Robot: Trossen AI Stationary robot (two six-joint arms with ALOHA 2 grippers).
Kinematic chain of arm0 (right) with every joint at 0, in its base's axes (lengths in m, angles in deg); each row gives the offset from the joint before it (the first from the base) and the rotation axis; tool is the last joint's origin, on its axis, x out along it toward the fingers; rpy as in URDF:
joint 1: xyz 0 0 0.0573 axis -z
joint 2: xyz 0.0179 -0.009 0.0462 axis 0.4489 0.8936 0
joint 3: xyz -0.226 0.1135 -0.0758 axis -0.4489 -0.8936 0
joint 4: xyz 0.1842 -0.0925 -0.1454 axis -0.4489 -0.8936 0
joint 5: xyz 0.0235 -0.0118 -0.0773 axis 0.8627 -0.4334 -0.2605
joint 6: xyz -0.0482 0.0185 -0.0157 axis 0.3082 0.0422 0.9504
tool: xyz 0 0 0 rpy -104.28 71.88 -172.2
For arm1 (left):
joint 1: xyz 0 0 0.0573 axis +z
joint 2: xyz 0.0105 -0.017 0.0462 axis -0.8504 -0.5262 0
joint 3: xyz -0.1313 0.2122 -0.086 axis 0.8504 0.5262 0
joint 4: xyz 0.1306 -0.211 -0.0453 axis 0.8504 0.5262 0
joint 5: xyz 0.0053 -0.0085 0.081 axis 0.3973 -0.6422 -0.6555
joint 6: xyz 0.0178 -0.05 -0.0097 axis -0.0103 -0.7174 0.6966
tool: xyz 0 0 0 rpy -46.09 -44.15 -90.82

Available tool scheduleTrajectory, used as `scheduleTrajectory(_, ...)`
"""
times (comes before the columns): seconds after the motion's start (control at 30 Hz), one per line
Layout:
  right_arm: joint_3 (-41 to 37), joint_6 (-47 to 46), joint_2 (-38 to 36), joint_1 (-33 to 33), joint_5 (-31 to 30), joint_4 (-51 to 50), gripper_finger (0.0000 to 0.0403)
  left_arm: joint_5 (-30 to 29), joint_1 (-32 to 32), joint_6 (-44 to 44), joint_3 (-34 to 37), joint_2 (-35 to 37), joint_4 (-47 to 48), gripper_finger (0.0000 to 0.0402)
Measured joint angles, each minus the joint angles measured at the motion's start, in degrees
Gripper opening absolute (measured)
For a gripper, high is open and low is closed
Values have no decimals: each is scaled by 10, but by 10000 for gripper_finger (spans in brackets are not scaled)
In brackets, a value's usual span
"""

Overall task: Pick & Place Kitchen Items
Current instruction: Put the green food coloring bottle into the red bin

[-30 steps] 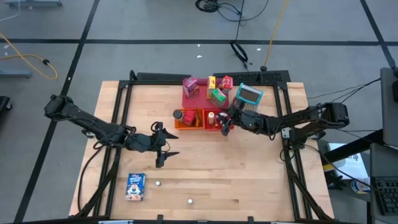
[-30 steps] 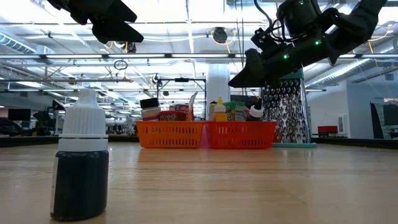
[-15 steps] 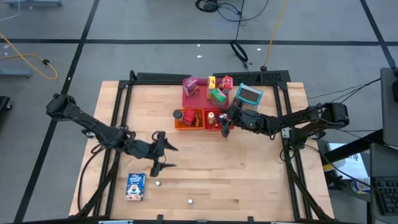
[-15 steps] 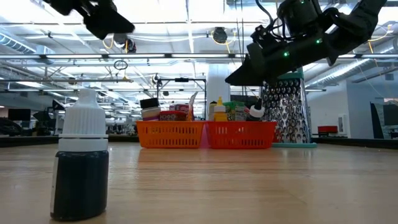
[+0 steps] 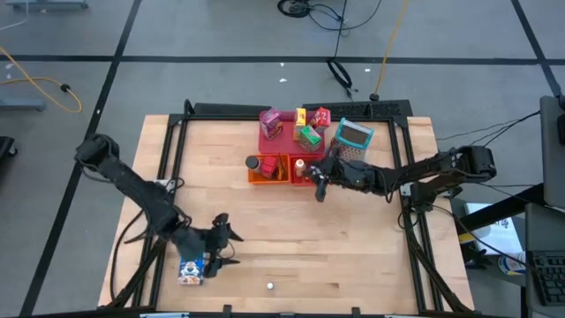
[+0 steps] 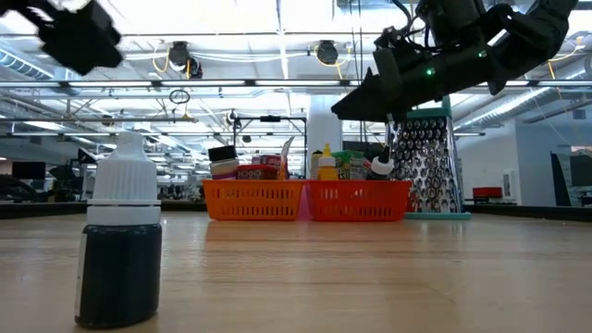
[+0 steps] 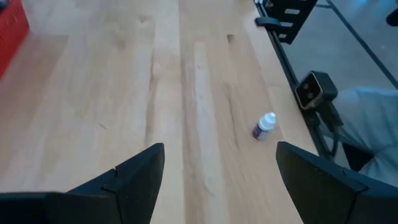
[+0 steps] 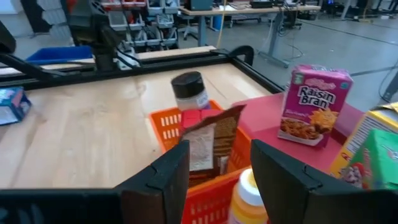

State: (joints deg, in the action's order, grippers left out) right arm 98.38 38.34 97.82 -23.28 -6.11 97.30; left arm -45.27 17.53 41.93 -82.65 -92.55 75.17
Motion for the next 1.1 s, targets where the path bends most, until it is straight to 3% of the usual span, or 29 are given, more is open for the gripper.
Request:
scheduleTrajectory(0.43,0,-11,0,-20,-1,11,160,-102,-112,-235,0,-55,94,310)
scheduleTrajectory(0.77,0,-11,0,-20,-1,11,160,-94,-130,-337,0,-127,94,310)
scheduleTrajectory(1.1,0,-10,0,-20,-1,11,160,-75,-130,-367,0,-180,91,310)
